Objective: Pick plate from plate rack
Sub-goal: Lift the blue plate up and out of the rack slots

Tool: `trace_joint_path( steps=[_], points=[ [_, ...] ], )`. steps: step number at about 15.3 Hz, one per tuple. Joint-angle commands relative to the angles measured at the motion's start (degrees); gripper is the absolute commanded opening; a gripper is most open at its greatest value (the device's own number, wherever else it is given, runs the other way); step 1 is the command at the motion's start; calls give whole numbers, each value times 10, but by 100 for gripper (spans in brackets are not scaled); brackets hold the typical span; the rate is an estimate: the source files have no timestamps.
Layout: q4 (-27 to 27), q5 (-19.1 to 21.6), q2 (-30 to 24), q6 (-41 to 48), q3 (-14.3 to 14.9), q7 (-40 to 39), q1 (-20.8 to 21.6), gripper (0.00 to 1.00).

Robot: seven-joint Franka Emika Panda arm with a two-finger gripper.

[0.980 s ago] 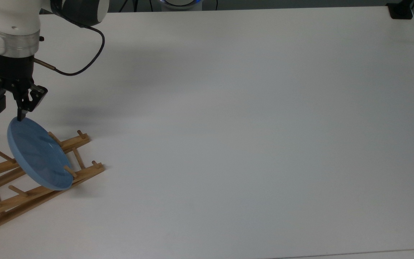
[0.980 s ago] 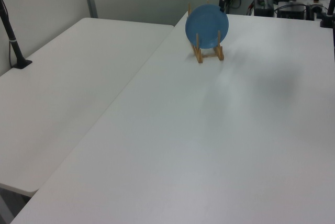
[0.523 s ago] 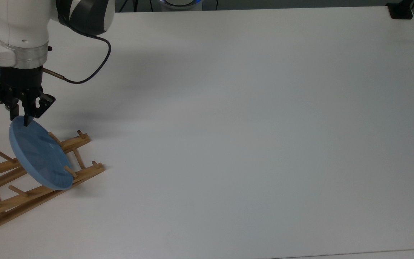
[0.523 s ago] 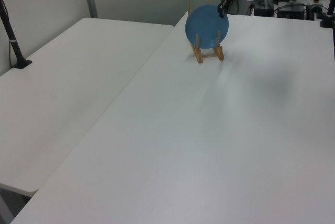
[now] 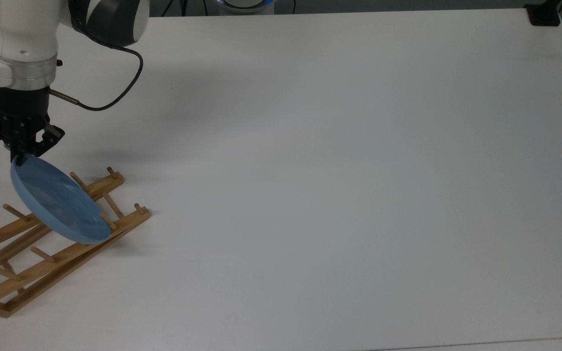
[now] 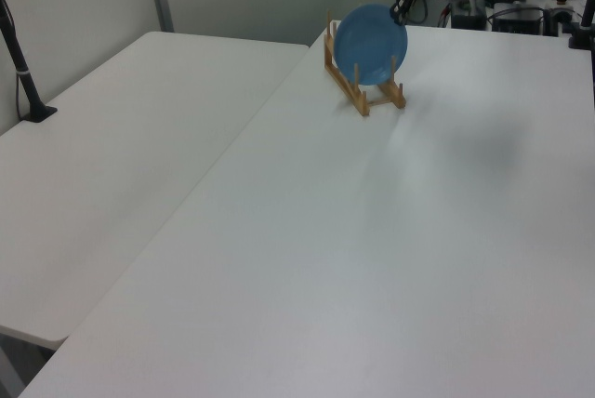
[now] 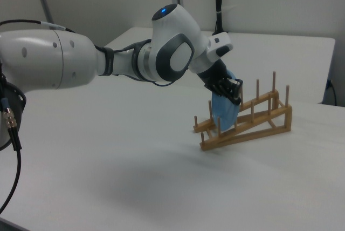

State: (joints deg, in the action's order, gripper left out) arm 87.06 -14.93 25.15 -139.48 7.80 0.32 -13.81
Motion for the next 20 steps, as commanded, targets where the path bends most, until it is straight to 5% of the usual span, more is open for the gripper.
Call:
trace_joint_path(
  steps=[1, 5, 12, 15, 20],
  points=[
    [-4, -7, -24, -11, 3, -19, -9, 0],
    [-1, 9, -79, -4, 0, -17, -14, 0],
    [-1, 113, -101, 117, -15, -29, -9, 0],
    [0, 154, -104, 211, -16, -135, -8, 0],
    [15, 157, -99, 367, -28, -327, -7, 0]
  ],
)
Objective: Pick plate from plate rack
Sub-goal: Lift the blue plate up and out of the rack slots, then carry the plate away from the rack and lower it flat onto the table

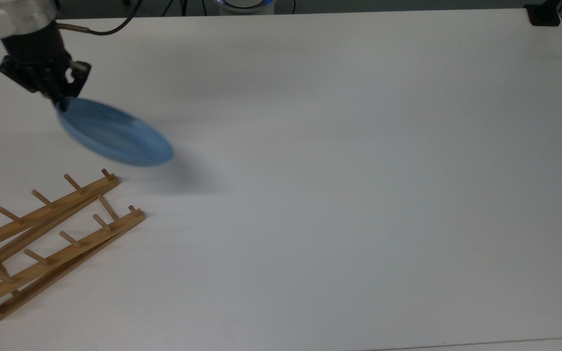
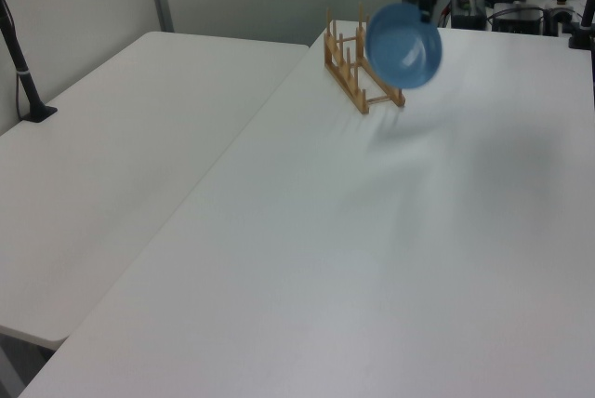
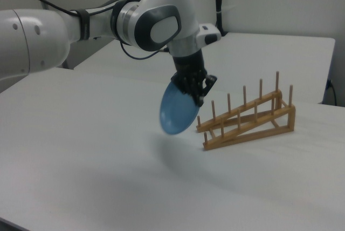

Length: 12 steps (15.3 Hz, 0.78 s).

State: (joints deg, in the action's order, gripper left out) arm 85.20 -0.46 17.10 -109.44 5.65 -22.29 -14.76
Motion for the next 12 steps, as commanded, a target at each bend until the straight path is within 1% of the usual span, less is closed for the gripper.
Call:
trace_joint_path(
  steps=[1, 4, 7, 9, 12],
  points=[
    [37, 12, -16, 90, -12, -125, 3, 0],
    [51, 12, 0, 142, -20, -176, 16, 0],
    [56, 6, 48, 176, -21, -187, 56, 0],
    [57, 6, 76, 189, -21, -194, 68, 0],
    [57, 1, 115, 230, -21, -234, 95, 1]
  ],
)
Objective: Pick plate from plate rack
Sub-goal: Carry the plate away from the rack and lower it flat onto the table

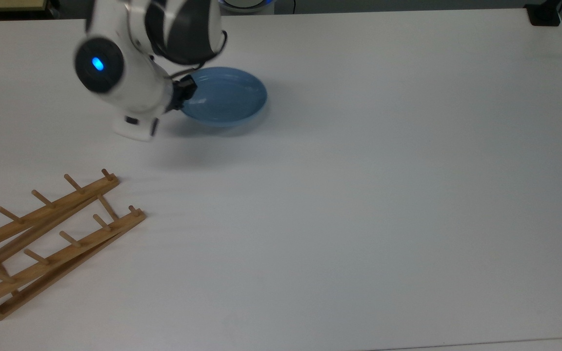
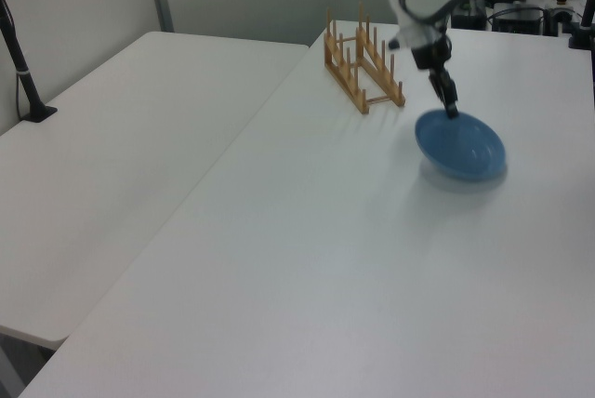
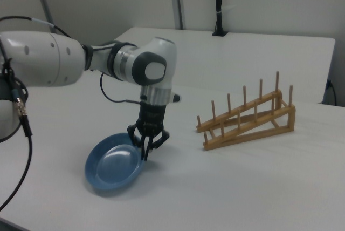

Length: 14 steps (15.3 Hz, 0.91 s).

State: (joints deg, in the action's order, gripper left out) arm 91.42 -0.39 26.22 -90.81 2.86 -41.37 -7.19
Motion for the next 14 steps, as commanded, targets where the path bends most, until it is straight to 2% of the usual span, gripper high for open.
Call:
trace_joint_path(
  steps=[1, 2, 3, 4, 5, 6, 8, 11, 14],
  points=[
    [-5, -7, 34, 48, 7, -48, 23, 2],
    [-6, -11, 37, 49, 7, -50, 23, 7],
    [-6, -13, 38, 48, 7, -47, 23, 22],
    [-7, -13, 37, 46, 7, -43, 24, 49],
    [-11, -15, 36, 44, 7, -35, 24, 70],
    [-13, -18, 31, 42, 7, -17, 24, 76],
    [-26, -36, 24, 41, 7, 38, 27, 98],
    [-37, -57, 3, 40, 7, 91, 31, 100],
    [-44, -50, -42, 40, 7, 100, 31, 100]
  ],
)
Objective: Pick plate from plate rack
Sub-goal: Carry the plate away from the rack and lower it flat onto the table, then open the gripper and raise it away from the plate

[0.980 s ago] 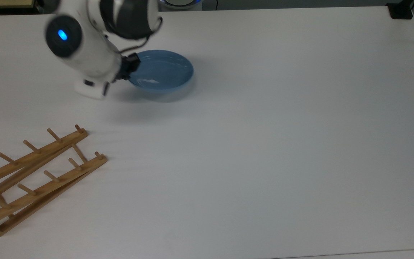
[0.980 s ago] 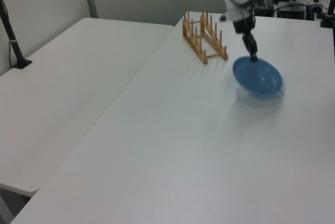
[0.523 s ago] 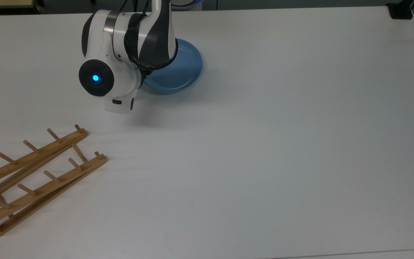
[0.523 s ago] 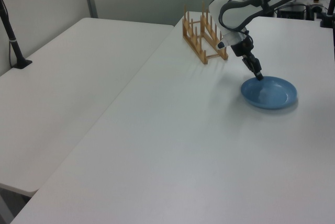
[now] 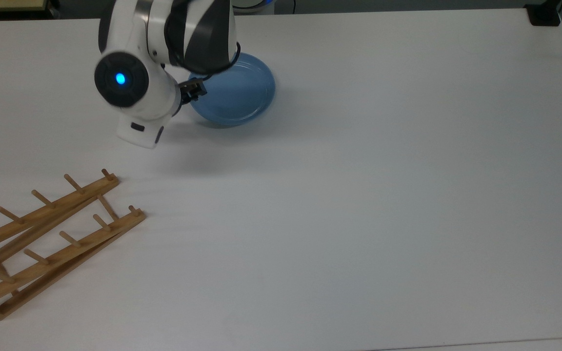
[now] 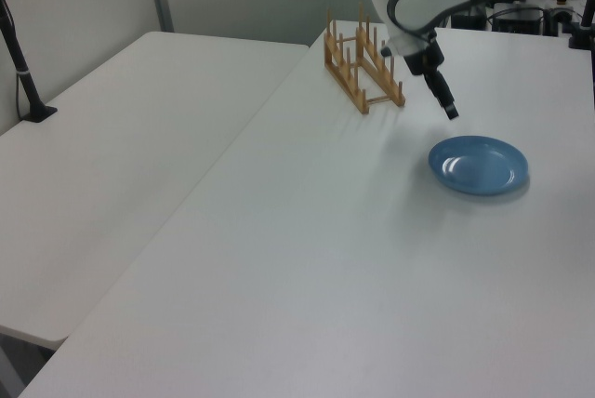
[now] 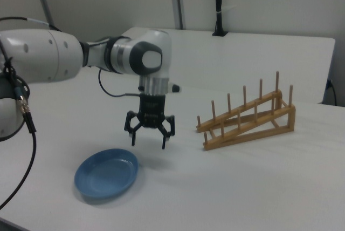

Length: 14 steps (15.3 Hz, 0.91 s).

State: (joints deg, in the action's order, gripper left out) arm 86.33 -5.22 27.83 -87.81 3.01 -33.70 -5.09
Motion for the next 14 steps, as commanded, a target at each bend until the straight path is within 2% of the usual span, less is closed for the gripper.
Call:
trace_joint_path(
  steps=[1, 4, 7, 10, 14],
  points=[
    [7, 2, -76, 10, 5, 23, 9, 100],
    [8, 3, -130, 10, 4, 33, 11, 100],
    [5, 0, -167, 10, -2, 80, 11, 100],
    [2, 3, -213, 10, -12, 178, 11, 100],
    [9, 34, -250, 0, -10, 299, 11, 100]
  ],
)
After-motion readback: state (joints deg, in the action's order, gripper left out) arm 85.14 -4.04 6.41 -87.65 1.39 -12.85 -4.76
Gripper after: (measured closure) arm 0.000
